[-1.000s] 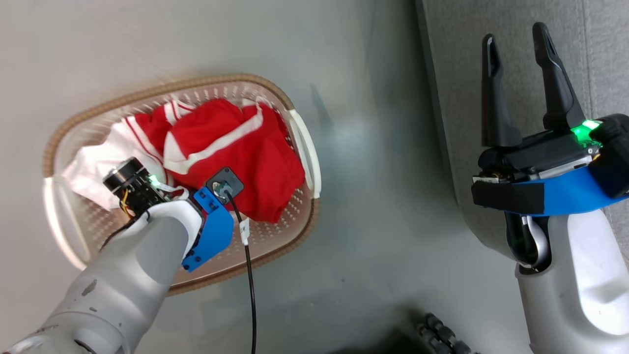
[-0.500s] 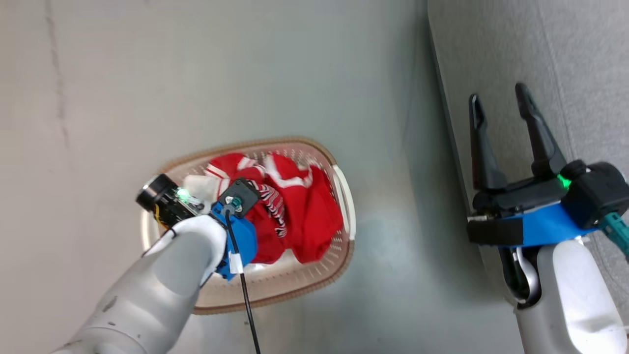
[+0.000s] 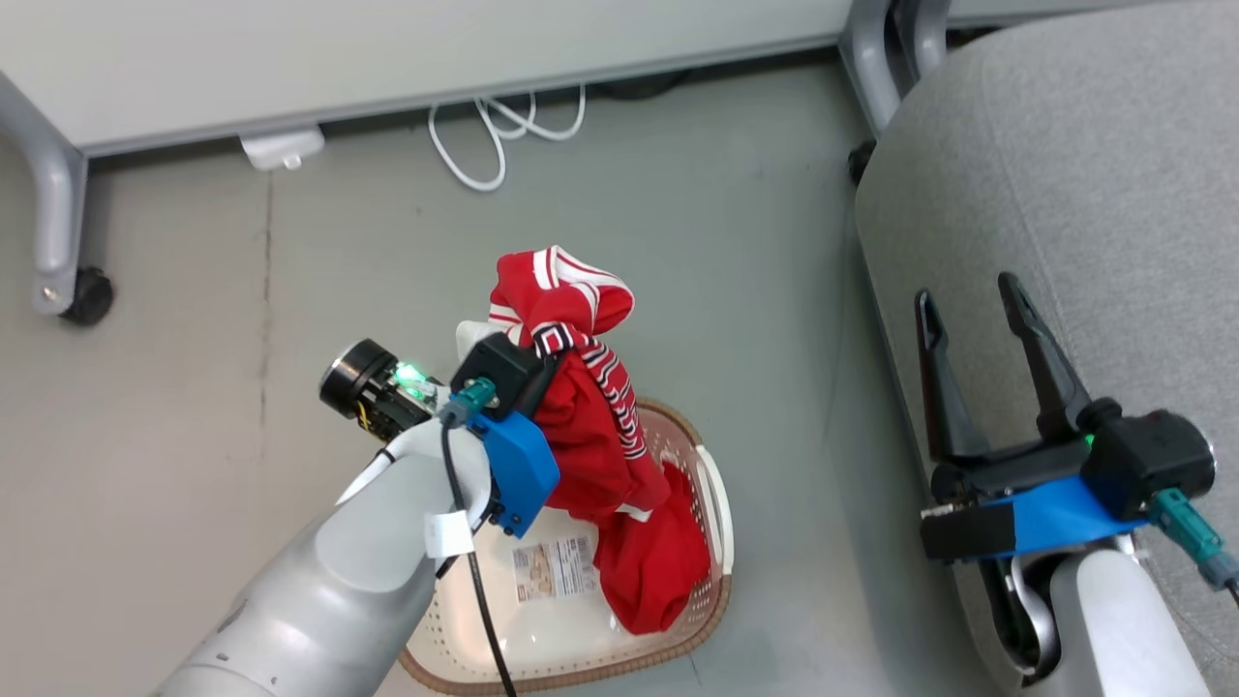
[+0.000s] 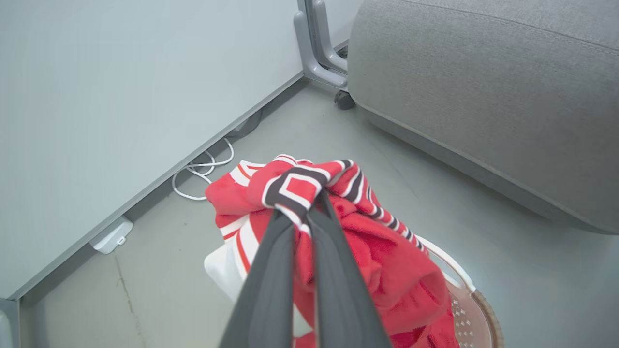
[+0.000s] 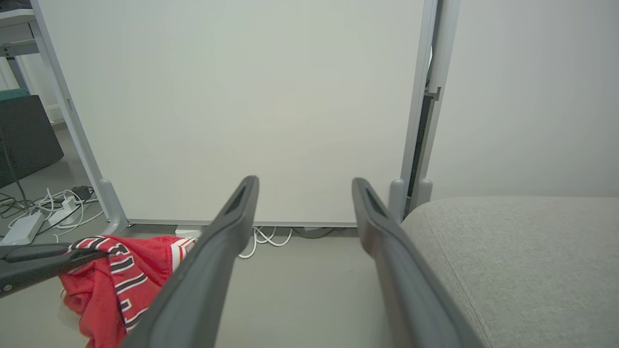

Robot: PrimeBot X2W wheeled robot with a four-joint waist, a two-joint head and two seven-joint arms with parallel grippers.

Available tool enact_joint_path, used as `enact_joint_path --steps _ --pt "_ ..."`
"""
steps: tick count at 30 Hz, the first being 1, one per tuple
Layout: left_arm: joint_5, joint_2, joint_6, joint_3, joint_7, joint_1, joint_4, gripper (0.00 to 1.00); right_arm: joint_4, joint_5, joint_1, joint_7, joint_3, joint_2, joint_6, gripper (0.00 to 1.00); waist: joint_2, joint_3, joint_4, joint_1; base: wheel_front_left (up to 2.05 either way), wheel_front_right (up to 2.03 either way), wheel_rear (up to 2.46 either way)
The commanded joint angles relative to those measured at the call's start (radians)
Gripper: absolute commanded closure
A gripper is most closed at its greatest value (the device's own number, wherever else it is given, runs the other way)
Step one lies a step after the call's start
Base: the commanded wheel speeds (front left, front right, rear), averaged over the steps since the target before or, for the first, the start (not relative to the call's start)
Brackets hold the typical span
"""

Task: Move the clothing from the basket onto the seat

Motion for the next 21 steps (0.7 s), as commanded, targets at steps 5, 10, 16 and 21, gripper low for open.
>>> enact_joint_path --steps 5,10,16,21 --pt "-0.002 0.019 0.020 0.088 -0.005 0.051 -0.100 1.00 0.014 0.001 0.063 -0.004 0.003 -0.003 0.000 0.00 -0.0002 -0.116 0.004 0.0003 0.00 0.00 0.00" --pt "0.016 0.013 0.028 0.169 -0.005 0.093 -0.197 1.00 0.023 0.007 0.119 -0.004 0.004 -0.003 0.000 0.00 -0.0002 -0.190 0.006 0.0003 0.00 0.00 0.00" --pt "0.037 0.003 0.029 0.215 -0.005 0.130 -0.272 1.00 0.033 0.011 0.175 -0.004 -0.001 -0.003 0.000 0.00 -0.0002 -0.256 0.019 0.0003 0.00 0.00 0.00" --pt "0.048 0.000 0.022 0.230 -0.005 0.159 -0.323 1.00 0.029 0.019 0.206 -0.004 -0.006 -0.003 0.000 0.00 -0.0002 -0.288 0.034 0.0003 0.00 0.00 0.00"
